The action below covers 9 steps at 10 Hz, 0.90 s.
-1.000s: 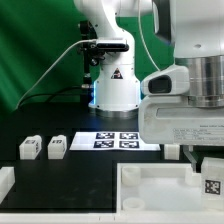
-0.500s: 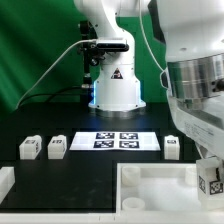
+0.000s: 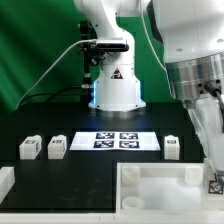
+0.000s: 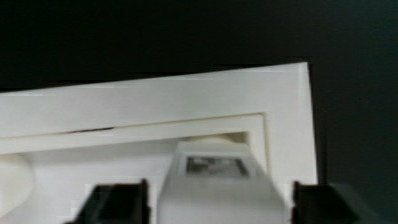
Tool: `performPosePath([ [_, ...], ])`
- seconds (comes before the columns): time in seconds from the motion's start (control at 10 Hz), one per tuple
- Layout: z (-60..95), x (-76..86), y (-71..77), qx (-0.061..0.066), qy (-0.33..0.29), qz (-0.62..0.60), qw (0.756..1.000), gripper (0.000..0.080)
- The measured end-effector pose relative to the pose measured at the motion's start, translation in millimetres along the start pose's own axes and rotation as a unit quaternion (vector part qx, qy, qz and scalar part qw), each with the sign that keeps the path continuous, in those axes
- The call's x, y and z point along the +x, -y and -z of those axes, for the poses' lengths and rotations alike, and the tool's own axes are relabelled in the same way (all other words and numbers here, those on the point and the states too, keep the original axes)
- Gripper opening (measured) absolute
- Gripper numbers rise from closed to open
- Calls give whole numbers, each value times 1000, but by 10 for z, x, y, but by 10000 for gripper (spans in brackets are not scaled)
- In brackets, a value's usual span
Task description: Assemble one leg
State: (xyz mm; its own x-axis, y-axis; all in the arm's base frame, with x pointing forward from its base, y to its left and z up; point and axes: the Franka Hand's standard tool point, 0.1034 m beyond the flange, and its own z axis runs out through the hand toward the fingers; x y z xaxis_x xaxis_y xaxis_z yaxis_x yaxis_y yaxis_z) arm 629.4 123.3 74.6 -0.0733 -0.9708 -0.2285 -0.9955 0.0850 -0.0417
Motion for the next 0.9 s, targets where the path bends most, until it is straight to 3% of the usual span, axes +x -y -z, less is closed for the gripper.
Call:
performPosePath([
  [0.1,0,7,-3,-1,0,39,999,538],
  [0.2,3,25,-10,-6,1,120,993,615],
  [0.3,12,26,-16,-16,4,208,978,615],
  [0.6,5,40,-20,-15,4,347,938,648],
  [0.7,5,46,-25,-18,4,413,911,649],
  [0.8,10,55,-41,-41,-7,510,859,649],
  [0.9,21,52,-32,-52,-14,570,820,649],
])
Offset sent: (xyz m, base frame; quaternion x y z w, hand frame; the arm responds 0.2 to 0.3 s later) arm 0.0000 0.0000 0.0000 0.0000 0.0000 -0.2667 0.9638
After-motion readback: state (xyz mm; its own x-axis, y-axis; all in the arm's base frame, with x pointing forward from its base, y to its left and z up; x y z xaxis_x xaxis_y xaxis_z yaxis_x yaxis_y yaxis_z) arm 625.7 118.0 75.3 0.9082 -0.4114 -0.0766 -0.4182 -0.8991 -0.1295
